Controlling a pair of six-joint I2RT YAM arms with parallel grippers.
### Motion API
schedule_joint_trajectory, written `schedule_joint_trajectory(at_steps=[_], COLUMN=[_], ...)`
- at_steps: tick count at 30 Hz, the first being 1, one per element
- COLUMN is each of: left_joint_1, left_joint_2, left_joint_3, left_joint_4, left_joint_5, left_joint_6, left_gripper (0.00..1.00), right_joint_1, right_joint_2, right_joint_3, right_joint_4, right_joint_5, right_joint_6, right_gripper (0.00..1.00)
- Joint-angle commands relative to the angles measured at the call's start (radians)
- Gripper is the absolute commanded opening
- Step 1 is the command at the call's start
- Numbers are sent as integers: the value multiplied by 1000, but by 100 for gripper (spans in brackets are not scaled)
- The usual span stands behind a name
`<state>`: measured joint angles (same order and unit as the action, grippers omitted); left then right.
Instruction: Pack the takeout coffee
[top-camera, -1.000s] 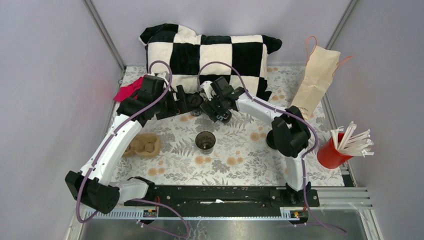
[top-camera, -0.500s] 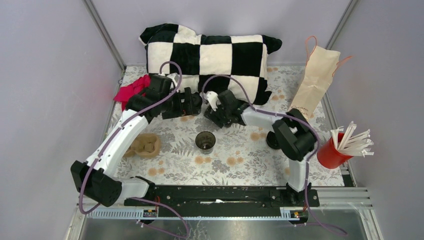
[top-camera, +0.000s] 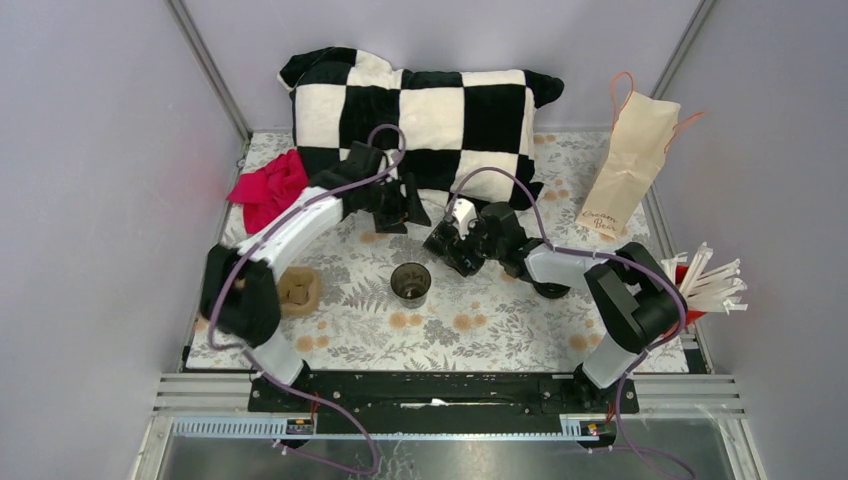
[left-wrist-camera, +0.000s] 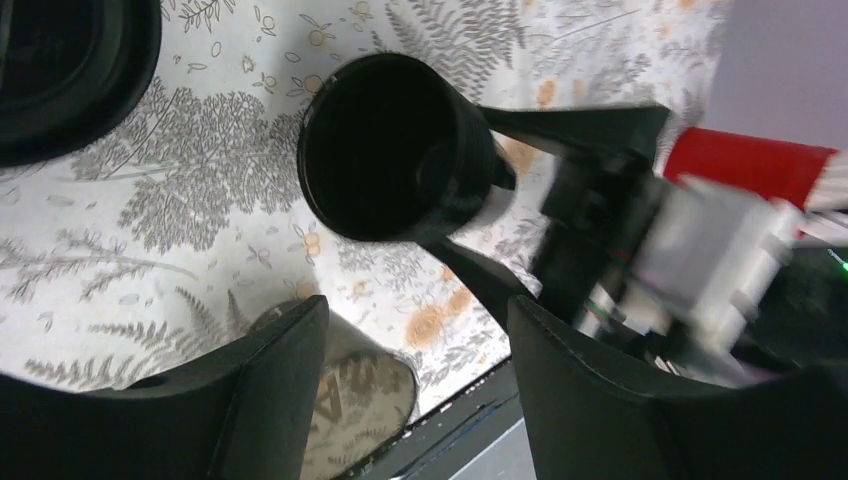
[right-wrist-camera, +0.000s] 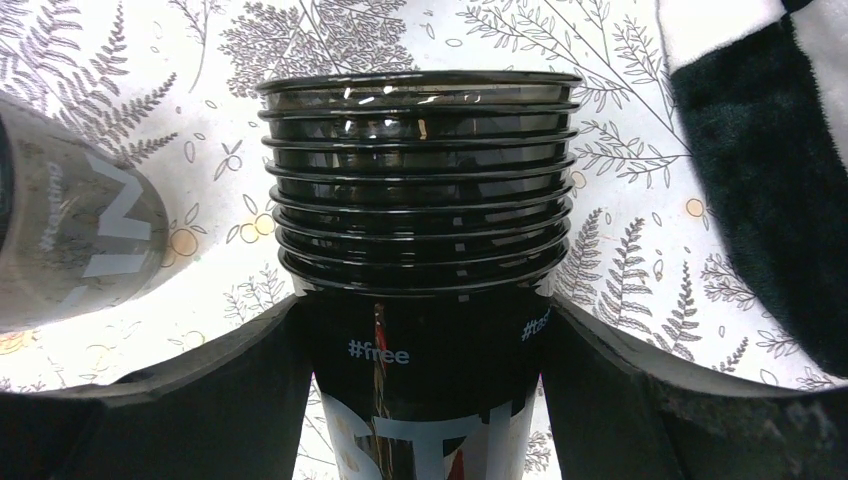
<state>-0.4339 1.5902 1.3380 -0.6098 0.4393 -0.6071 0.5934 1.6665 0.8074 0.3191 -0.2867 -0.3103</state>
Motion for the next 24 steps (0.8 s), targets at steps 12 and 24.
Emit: schedule_joint_trajectory(at_steps=[12,24], left_joint_1=[-121,-281], left_joint_2=[312,360], left_joint_3=[242,414], left_joint_4=[24,-93], left_joint_5=[-58,-366], left_joint_6=[56,139], left_gripper=[53,0], right_joint_1=[-27,-33], right_joint_2=[-75,-87], right_joint_3=[-86,-141], right_joint_4=[211,343], right_joint_5=[-87,-55], right_joint_6=[59,153], right_gripper=[57,89])
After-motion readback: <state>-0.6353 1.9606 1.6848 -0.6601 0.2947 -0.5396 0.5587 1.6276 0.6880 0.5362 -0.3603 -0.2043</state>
